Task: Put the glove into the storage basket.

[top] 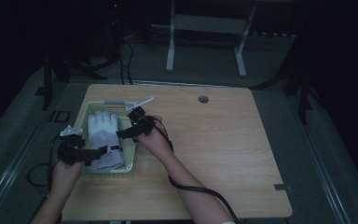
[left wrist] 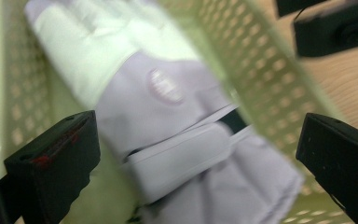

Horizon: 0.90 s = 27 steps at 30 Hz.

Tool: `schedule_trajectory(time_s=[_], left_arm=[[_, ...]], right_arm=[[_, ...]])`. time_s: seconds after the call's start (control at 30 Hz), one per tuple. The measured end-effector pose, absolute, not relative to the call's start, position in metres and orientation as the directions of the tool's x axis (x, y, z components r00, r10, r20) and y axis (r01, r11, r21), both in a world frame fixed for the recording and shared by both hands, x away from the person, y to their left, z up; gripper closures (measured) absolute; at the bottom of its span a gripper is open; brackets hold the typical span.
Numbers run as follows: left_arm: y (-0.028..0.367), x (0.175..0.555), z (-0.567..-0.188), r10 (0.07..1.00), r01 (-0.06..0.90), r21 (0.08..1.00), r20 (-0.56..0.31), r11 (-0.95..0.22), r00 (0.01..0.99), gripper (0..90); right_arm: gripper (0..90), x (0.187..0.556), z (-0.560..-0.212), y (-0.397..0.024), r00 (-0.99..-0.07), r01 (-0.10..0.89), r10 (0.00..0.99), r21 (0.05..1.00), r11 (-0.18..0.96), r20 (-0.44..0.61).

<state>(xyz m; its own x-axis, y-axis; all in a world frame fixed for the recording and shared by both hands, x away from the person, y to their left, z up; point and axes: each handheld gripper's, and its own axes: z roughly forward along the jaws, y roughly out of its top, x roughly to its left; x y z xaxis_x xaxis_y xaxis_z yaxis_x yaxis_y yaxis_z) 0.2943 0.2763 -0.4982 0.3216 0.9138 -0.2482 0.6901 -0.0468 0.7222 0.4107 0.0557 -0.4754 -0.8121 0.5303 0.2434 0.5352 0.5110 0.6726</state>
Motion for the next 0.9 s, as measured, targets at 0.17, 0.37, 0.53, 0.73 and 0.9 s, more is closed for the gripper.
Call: schedule_trajectory(time_s=[0.17,0.37,0.53,0.73,0.9], left_arm=[[0.252,0.289,-0.492,0.902,0.656,0.747,-0.202,-0.112,0.383,0.0],[0.226,0.285,-0.486,0.879,0.625,0.768,-0.196,-0.138,0.435,0.0],[0.207,0.284,-0.487,0.859,0.615,0.773,-0.203,-0.154,0.470,0.0],[0.185,0.282,-0.487,0.827,0.604,0.776,-0.213,-0.181,0.521,0.0],[0.169,0.279,-0.485,0.803,0.575,0.793,-0.204,-0.200,0.560,0.0]], right_arm=[[18.0,0.406,-0.472,0.039,-0.826,0.519,0.512,0.675,0.524,0.237],[17.4,0.402,-0.468,0.016,-0.836,0.486,0.512,0.697,0.526,0.197],[16.6,0.400,-0.469,-0.005,-0.835,0.480,0.519,0.699,0.530,0.179],[14.5,0.399,-0.473,-0.027,-0.832,0.477,0.529,0.702,0.529,0.167],[14.5,0.395,-0.475,-0.040,-0.836,0.463,0.529,0.703,0.540,0.144]])
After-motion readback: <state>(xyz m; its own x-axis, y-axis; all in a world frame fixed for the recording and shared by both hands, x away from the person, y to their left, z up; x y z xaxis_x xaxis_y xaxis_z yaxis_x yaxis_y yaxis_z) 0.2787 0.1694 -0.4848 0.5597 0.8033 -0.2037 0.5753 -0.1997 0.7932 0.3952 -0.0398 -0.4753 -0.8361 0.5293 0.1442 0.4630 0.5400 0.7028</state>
